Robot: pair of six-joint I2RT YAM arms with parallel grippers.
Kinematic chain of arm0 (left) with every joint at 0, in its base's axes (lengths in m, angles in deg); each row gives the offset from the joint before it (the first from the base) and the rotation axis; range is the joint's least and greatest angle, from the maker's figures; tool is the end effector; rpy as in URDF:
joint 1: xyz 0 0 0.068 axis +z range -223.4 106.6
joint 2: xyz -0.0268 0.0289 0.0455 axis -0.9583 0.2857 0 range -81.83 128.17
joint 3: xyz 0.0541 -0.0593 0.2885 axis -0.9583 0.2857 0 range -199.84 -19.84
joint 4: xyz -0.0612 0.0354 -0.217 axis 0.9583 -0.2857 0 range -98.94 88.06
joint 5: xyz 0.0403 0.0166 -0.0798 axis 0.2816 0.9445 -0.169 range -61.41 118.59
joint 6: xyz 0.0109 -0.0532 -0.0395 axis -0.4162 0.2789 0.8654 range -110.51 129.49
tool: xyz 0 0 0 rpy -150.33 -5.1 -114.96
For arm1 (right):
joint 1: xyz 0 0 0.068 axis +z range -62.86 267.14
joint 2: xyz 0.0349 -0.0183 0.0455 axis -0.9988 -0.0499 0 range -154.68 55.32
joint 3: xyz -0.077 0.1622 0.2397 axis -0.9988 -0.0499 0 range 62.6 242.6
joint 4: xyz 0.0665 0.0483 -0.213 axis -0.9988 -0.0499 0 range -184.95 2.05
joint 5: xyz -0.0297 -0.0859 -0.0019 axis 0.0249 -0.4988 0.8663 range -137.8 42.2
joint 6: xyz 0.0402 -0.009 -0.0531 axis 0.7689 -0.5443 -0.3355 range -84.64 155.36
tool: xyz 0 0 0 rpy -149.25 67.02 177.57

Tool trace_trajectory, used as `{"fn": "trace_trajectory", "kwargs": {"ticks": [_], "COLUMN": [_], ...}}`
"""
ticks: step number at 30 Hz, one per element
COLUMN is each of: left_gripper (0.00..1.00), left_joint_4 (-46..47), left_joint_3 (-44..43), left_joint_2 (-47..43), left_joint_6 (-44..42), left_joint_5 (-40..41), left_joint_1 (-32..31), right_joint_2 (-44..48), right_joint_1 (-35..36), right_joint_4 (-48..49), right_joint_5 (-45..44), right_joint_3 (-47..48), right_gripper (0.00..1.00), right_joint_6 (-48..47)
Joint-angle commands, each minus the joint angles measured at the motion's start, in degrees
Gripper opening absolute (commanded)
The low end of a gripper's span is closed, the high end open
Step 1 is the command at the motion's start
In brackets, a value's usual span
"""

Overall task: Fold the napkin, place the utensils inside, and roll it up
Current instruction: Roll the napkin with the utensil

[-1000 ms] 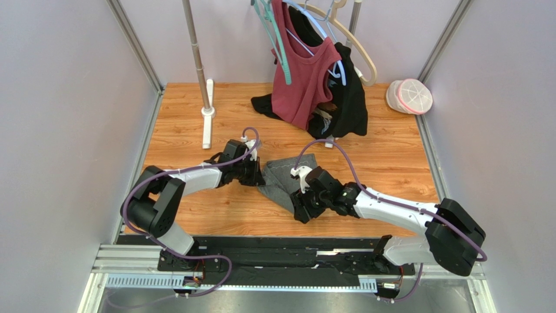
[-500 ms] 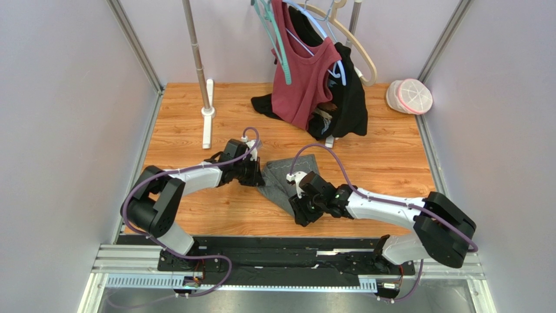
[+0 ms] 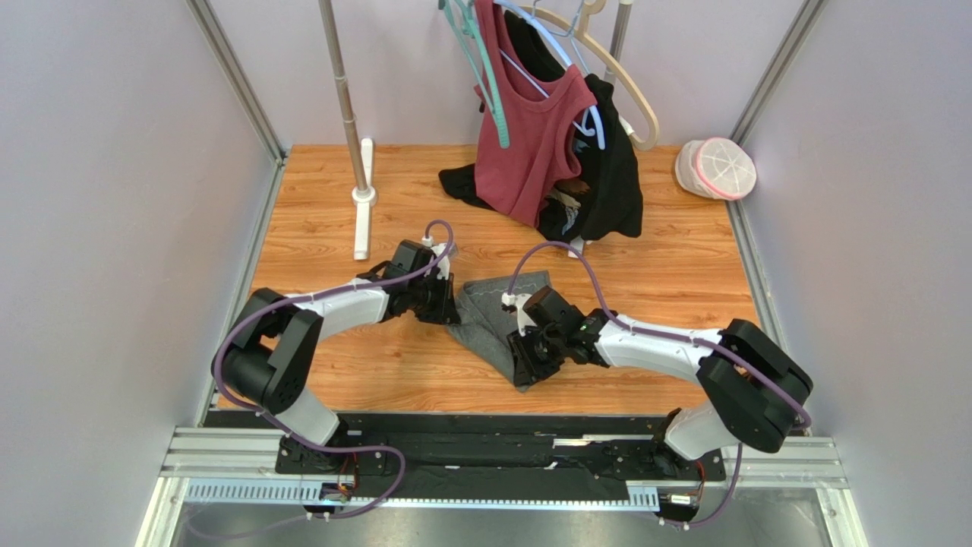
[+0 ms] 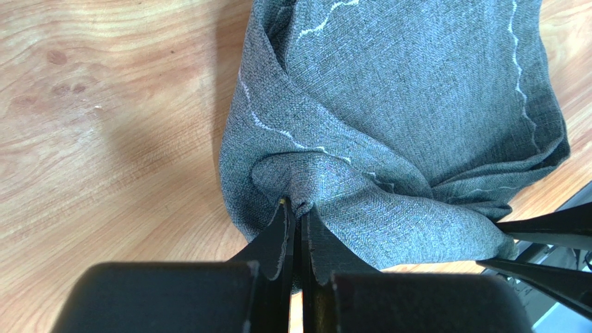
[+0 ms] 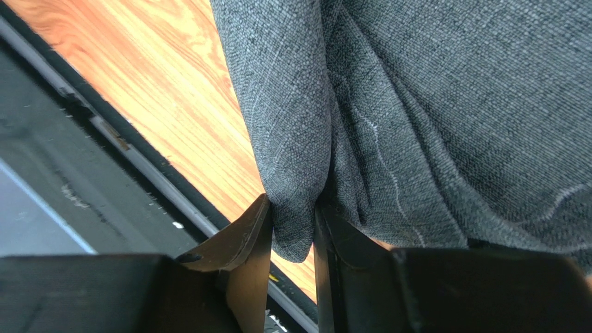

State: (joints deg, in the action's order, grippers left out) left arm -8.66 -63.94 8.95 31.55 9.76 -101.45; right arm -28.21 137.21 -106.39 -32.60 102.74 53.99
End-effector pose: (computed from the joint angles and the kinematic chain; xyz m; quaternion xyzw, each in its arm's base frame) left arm 0.2439 -0.1495 0.1938 0.1003 0.9327 -0.2719 0.2148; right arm 0.1432 0.1929 0.1921 -0.2914 0.9168 0.2420 0.1268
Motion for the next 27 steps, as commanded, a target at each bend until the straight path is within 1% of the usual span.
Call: {"fn": "trace_trajectory", "kwargs": {"ticks": [1, 3, 6, 7, 9, 10, 13, 15, 16, 23, 24, 27], "left_gripper": [0.0, 0.0, 0.07, 0.16, 0.28, 0.4, 0.55, 0.57, 0.66, 0.67, 0.67, 0.67], "left_joint_4": [-4.79, -5.32, -5.41, -5.23, -5.32, -5.32, -4.71, -3.66, -3.13, 5.39, 8.19, 11.1], "left_joint_3": [-2.13, -3.01, -3.54, -3.63, -3.8, -3.8, -3.28, -2.14, -1.61, 4.1, 5.15, 5.77], "left_joint_2": [1.24, 1.85, 1.77, 1.59, 0.1, -0.51, -3.41, -5.52, -6.31, -10.97, -11.07, -10.01], "left_joint_6": [-2.02, -2.03, -1.76, -1.59, -1.5, -1.5, -1.32, -1.32, -1.24, -0.01, 0.34, 0.78], "left_joint_5": [2.04, 2.04, 2.39, 3.0, 4.06, 5.2, 6.87, 7.4, 8.1, 6.97, 6.62, 4.6], "left_joint_1": [0.19, 0.19, 0.19, 0.19, 0.28, 0.37, 0.89, 1.24, 1.51, 1.86, 1.86, 1.86], "right_joint_2": [-3.22, -4.1, -5.24, -5.33, -5.94, -6.38, -7.52, -8.05, -8.32, -12.09, -12.88, -14.11], "right_joint_1": [-3.3, -4.62, -5.85, -6.12, -7.26, -7.78, -9.45, -10.77, -11.21, -14.38, -14.73, -16.13], "right_joint_4": [0.67, 1.56, 2.53, 3.05, 3.67, 4.63, 6.13, 6.57, 7.27, 10.79, 10.96, 12.02], "right_joint_5": [10.7, 12.48, 14.33, 14.68, 15.9, 17.04, 19.33, 20.21, 21.44, 26.72, 27.24, 28.83], "right_joint_3": [-1.91, -2.43, -3.22, -3.4, -3.93, -4.45, -5.16, -5.42, -5.6, -6.48, -6.65, -6.92], "right_gripper": [0.27, 0.28, 0.28, 0.27, 0.27, 0.27, 0.28, 0.28, 0.28, 0.28, 0.28, 0.28], "right_joint_6": [-0.09, -0.35, -0.35, -0.35, -0.35, -0.18, 0.0, -0.09, -0.18, 0.27, 0.35, 0.79]}}
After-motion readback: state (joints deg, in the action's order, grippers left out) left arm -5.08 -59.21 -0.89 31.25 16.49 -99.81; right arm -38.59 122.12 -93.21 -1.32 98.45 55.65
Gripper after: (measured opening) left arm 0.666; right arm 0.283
